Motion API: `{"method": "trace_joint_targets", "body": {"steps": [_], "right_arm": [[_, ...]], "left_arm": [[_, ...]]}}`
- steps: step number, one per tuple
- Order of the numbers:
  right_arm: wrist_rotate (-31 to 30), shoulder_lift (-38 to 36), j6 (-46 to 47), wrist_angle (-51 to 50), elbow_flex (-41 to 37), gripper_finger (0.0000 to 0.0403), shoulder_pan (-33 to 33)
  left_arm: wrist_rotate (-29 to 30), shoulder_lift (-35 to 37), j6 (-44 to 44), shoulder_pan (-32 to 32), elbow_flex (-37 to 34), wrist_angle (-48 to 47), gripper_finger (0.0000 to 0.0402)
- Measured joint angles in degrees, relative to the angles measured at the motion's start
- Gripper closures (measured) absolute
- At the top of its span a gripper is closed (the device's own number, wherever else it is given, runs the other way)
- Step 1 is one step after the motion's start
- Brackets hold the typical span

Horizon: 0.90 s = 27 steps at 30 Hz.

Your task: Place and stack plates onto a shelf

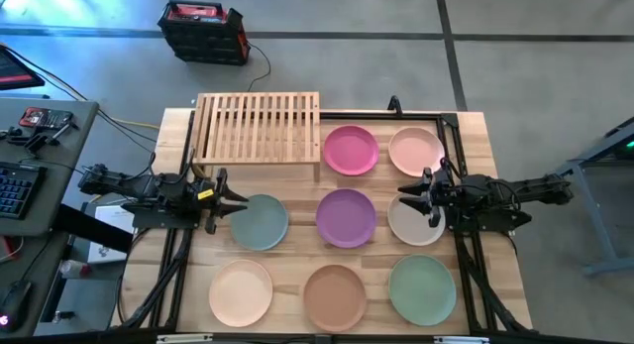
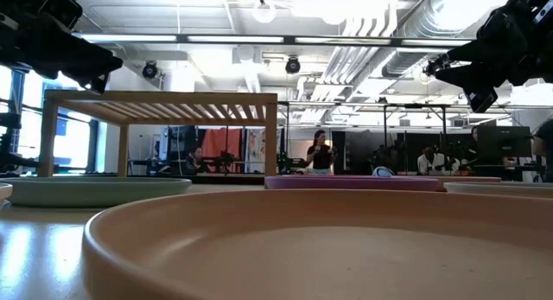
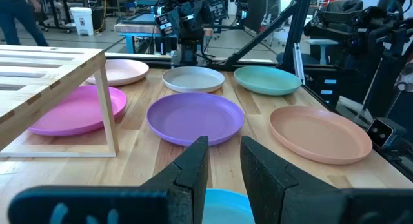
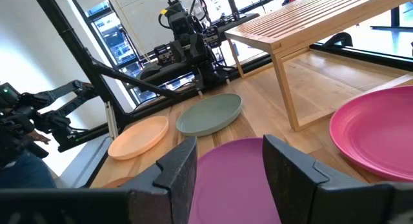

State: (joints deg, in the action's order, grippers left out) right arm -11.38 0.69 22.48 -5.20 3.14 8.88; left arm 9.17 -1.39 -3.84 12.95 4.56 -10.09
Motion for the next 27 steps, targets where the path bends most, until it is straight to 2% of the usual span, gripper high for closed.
{"method": "trace_joint_targets", "body": {"steps": [18, 27], "right_arm": [[0.0, 0.0, 0.0, 0.0, 0.0, 0.0245, 0.0], [0.0, 0.0, 0.0, 0.0, 0.0, 0.0245, 0.0]], "left_arm": [[0.2, 0.0, 0.0, 0.0, 0.0, 0.0, 0.0323], [0.2, 0.0, -6.8, 0.0, 0.0, 0.2, 0.0323]]}}
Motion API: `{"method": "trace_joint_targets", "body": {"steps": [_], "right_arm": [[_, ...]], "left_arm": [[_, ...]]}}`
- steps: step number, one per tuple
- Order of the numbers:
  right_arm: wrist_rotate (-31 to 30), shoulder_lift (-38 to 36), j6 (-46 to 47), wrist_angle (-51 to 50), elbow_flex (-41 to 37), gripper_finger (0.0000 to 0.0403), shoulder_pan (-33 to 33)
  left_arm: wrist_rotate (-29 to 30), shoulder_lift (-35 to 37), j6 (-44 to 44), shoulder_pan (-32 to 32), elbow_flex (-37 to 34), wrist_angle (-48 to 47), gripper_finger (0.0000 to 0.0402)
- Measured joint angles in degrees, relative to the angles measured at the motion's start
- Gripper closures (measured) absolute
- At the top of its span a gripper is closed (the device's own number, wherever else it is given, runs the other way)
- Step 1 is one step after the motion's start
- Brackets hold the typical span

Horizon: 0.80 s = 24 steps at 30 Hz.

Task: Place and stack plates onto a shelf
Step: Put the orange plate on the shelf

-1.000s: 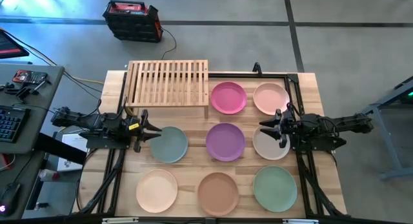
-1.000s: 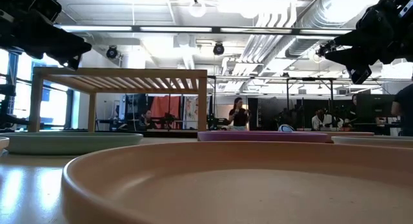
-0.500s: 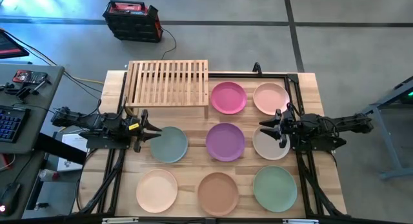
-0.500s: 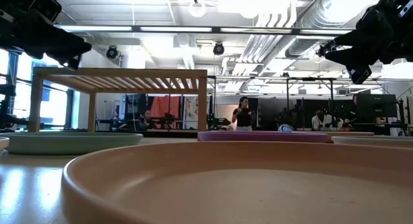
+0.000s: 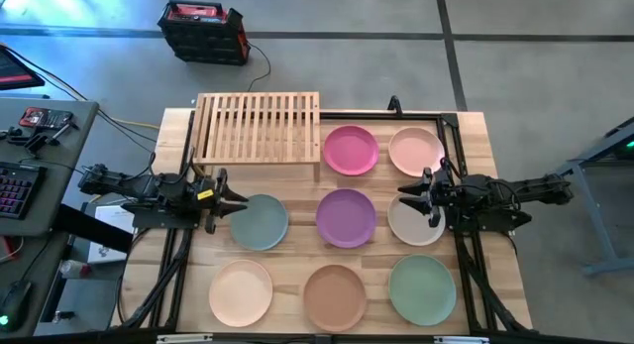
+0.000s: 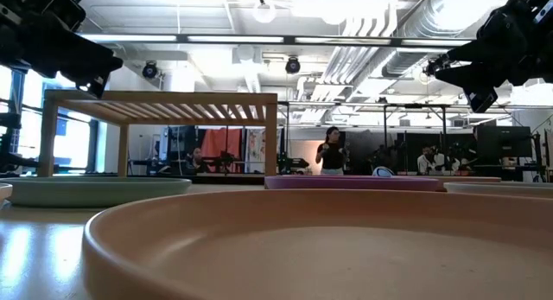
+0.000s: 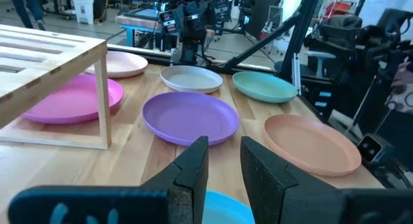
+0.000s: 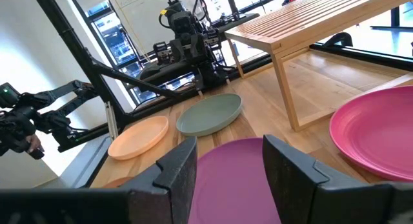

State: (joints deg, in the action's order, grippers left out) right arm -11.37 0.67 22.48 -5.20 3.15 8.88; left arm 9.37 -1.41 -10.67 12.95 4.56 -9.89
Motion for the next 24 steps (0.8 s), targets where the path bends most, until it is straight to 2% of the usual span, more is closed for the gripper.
{"method": "trace_joint_targets", "body": {"steps": [13, 24], "right_arm": [[0.0, 0.0, 0.0, 0.0, 0.0, 0.0245, 0.0], [0.0, 0.0, 2.4, 0.7, -0.1, 0.0245, 0.0]], "left_arm": [[0.9, 0.0, -22.7, 0.0, 0.0, 4.5, 0.0323], [1.8, 0.0, -33.5, 0.0, 0.0, 7.3, 0.0323]]}}
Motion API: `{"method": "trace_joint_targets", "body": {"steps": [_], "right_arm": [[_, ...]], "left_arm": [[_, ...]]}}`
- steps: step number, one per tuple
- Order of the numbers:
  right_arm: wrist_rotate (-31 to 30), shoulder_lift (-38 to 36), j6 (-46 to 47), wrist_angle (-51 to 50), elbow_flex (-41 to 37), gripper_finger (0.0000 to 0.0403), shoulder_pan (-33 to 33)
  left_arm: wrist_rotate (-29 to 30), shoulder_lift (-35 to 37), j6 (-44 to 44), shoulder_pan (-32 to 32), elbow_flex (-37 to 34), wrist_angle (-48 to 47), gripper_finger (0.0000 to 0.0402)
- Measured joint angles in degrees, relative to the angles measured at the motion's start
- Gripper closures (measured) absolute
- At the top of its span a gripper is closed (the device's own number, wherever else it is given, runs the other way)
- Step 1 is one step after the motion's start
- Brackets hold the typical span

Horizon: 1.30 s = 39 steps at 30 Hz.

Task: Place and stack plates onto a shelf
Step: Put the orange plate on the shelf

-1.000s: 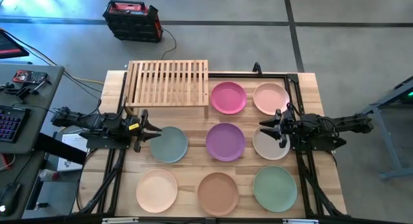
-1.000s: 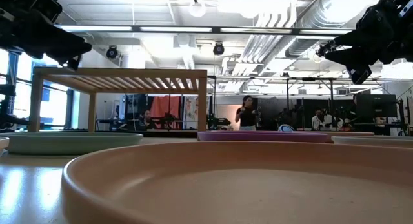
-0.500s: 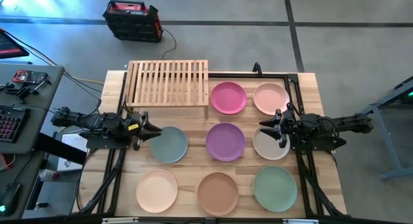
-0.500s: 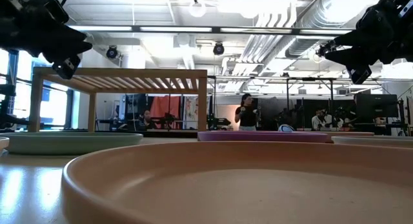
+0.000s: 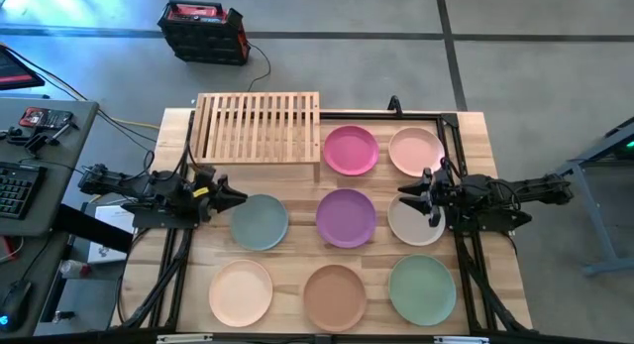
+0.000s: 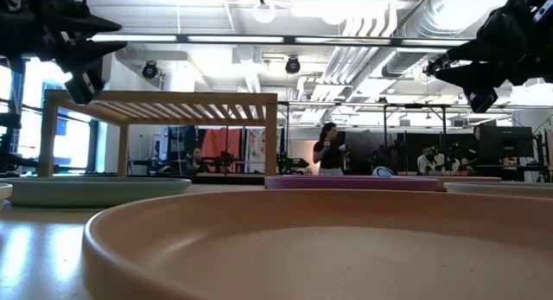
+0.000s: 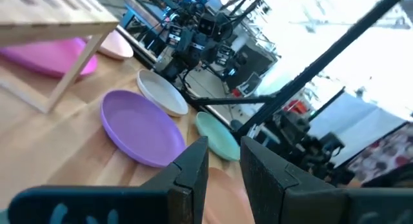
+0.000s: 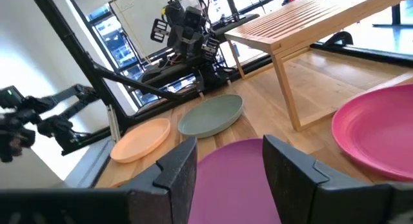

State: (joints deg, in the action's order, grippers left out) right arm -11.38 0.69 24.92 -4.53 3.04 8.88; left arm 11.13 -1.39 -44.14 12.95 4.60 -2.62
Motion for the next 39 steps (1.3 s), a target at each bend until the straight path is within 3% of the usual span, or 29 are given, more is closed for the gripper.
{"method": "trace_joint_targets", "body": {"steps": [5, 9, 20, 26, 32, 39], "right_arm": [[-1.0, 0.0, 8.1, 1.5, -0.1, 0.0245, 0.0], [-4.6, 0.0, 6.9, 1.3, -0.1, 0.0245, 0.0], [-4.7, 0.0, 5.1, 1.4, 0.0, 0.0245, 0.0], [-5.2, 0.0, 4.3, 3.5, 0.0, 0.0245, 0.0], [-11.3, 0.0, -3.8, 16.2, 0.0, 0.0245, 0.0], [-13.3, 0.0, -17.4, 28.3, 2.0, 0.0245, 0.0]], "left_arm": [[0.0, 0.0, -5.7, 0.0, 0.0, 0.5, 0.0323], [0.1, 0.0, -5.3, 0.0, 0.0, 0.4, 0.0323], [0.3, 0.0, -5.3, 0.0, 0.0, 2.7, 0.0323], [5.8, 0.0, -5.8, -0.1, 0.0, 5.8, 0.0323], [10.8, 0.0, -3.3, -0.1, 0.0, 13.1, 0.0323], [14.0, -0.6, -0.5, -0.1, 2.0, 17.1, 0.0323]]}}
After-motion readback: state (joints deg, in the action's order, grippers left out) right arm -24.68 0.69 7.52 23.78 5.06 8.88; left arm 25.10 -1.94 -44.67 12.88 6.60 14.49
